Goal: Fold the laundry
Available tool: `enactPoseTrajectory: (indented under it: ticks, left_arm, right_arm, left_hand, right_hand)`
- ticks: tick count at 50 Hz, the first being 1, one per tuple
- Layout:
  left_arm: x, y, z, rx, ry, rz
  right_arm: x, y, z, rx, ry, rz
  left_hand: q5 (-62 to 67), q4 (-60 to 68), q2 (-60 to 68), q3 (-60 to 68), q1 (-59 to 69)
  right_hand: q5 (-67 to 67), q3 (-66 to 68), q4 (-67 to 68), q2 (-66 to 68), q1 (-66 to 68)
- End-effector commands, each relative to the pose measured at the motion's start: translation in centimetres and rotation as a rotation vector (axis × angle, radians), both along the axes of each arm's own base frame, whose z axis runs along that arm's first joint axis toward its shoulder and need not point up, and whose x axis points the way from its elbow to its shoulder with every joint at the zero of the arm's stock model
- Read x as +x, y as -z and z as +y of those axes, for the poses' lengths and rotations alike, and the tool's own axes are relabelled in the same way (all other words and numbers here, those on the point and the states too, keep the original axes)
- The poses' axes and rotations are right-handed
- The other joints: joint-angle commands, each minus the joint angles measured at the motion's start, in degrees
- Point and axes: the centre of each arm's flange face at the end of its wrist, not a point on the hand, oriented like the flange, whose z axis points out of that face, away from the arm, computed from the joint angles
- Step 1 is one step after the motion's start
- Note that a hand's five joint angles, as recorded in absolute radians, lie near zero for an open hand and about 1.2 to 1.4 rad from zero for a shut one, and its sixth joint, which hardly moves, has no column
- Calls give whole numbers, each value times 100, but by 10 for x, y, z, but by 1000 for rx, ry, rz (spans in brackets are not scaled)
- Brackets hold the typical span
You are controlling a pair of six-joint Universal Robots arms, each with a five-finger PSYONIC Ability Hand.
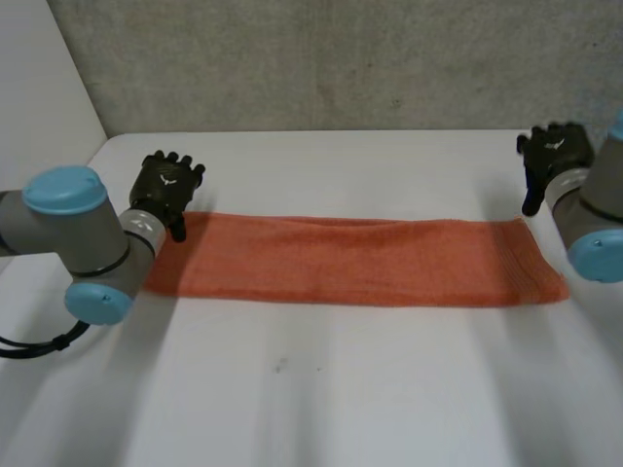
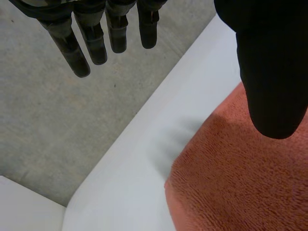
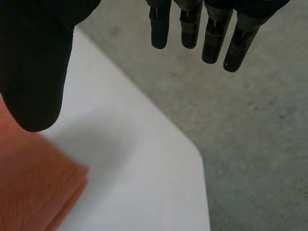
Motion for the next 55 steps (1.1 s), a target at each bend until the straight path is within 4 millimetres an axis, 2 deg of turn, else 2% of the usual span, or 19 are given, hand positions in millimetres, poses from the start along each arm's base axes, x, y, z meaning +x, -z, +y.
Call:
enactPoseTrajectory:
  ticks: [1, 2, 5, 8, 14, 21, 28, 29, 33, 37, 40, 47, 52, 55]
  left_arm:
    - [8, -23, 26, 5, -7, 6]
    - [10, -28, 34, 8, -7, 7]
    - [13, -34, 46, 13, -4, 9]
    - [16, -38, 62, 26, 1, 18]
    - [16, -29, 86, 115, 7, 103]
    - [15, -21, 100, 175, 6, 175]
    - [15, -17, 103, 189, 6, 176]
    - [15, -16, 104, 190, 6, 176]
    - [15, -15, 104, 190, 6, 176]
    - [15, -15, 104, 190, 6, 176]
    - [16, -14, 105, 193, 4, 175]
    - [16, -14, 105, 196, 4, 174]
    - [16, -13, 107, 201, 5, 173]
    - [16, -12, 107, 202, 5, 172]
  right_arm:
    - [-11, -39, 26, -26, -23, -89]
    - [-19, -42, 31, -11, -20, -89]
    - [-28, -41, 42, 31, -27, -88]
    - [-33, -31, 59, 128, -49, -95]
    - [-47, 4, 84, 359, -65, -128]
    - [-54, 30, 94, 425, -110, -160]
    - [-64, 52, 81, 371, -99, -163]
    - [-66, 61, 76, 365, -96, -164]
    - [-69, 74, 69, 370, -92, -157]
    - [-73, 76, 66, 357, -88, -125]
    - [-75, 75, 64, 348, -90, -105]
    - [-77, 82, 61, 365, -91, -98]
    - [-83, 82, 59, 367, -72, -99]
    - [-89, 80, 55, 355, -46, -92]
  left_hand:
    - [-149, -141, -145, -198, -133]
    - [-149, -141, -145, -198, -133]
    - [-216, -208, -212, -265, -200]
    - [-234, -225, -229, -282, -217]
    - [-234, -225, -229, -282, -217]
    - [-200, -191, -195, -249, -183]
    - [-200, -191, -195, -248, -183]
    - [-183, -175, -178, -232, -167]
    - [-200, -191, -195, -249, -183]
    - [-183, -175, -178, -232, -166]
    - [-183, -175, -178, -232, -166]
    - [-183, -175, -178, -232, -166]
    - [-166, -158, -162, -215, -150]
    - [-150, -141, -145, -198, -133]
  right_hand:
    - [-356, -204, -318, -249, -168]
    - [-356, -204, -318, -249, -168]
    - [-356, -204, -318, -249, -168]
    - [-356, -204, -318, -249, -168]
    - [-169, -16, -131, -62, 19]
    - [1062, 1215, 1100, 1169, 1250]
    - [1536, 1688, 1573, 1643, 1724]
    - [1803, 1955, 1840, 1910, 1991]
    - [2491, 2644, 2529, 2598, 2679]
    - [4138, 4290, 4175, 4245, 4326]
    - [4847, 4999, 4885, 4954, 5035]
    - [5085, 5238, 5123, 5192, 5273]
    - [6639, 6791, 6676, 6745, 6826]
    - [6644, 6796, 6682, 6751, 6832]
